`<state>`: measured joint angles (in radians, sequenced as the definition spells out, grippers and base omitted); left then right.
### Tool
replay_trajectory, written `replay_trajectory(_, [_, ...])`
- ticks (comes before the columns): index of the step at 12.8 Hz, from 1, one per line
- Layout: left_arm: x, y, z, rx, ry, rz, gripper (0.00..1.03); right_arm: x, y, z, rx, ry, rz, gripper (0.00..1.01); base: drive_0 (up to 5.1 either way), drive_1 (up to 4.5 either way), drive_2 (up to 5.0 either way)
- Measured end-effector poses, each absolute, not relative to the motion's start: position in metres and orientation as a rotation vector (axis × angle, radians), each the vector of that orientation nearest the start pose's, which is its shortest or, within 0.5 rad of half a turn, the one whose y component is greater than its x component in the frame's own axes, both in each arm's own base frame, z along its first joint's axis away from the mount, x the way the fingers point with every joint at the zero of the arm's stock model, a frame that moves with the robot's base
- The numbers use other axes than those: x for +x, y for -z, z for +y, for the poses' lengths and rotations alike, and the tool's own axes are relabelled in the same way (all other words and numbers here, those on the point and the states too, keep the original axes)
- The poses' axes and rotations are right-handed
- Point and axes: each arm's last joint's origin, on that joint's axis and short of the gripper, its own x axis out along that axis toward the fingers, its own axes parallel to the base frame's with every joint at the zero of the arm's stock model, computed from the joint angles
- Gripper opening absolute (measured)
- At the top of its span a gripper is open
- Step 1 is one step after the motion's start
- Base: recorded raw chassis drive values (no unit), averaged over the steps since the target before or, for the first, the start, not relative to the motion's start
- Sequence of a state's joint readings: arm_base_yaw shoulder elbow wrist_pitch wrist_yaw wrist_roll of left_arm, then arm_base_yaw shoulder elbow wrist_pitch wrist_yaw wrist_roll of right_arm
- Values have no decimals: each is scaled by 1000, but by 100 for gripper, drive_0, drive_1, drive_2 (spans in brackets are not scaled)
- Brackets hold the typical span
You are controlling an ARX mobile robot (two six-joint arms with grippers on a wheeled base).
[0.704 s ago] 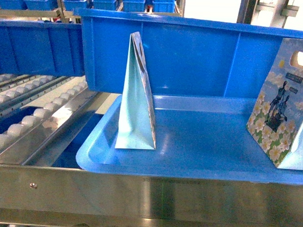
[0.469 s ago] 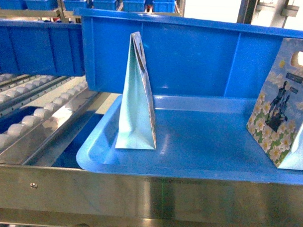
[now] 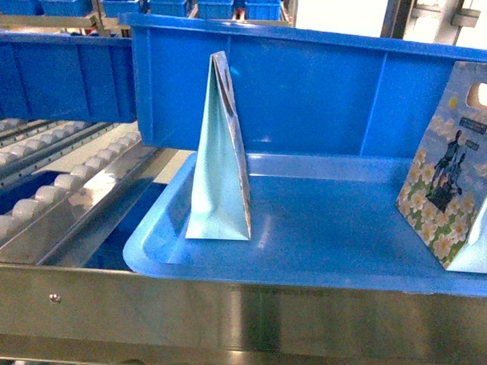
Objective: Move flower gift bag to table near conveyor
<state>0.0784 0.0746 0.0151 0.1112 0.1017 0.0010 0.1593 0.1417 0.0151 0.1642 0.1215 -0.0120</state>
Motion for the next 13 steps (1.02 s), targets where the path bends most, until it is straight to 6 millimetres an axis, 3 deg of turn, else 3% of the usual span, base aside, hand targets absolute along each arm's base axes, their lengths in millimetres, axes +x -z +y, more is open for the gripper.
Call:
replay_trajectory(2, [116, -178, 9, 16, 72, -64, 98, 120, -179, 26, -12, -71, -41, 98, 0, 0, 0])
replay_trajectory(5, [153, -219, -5, 17, 161, -162, 98, 149, -208, 34, -8, -120, -108, 98, 0, 0, 0])
replay_trajectory(13, [185, -240, -28, 3, 234, -163, 98, 174, -221, 35, -10, -142, -99, 98, 0, 0, 0])
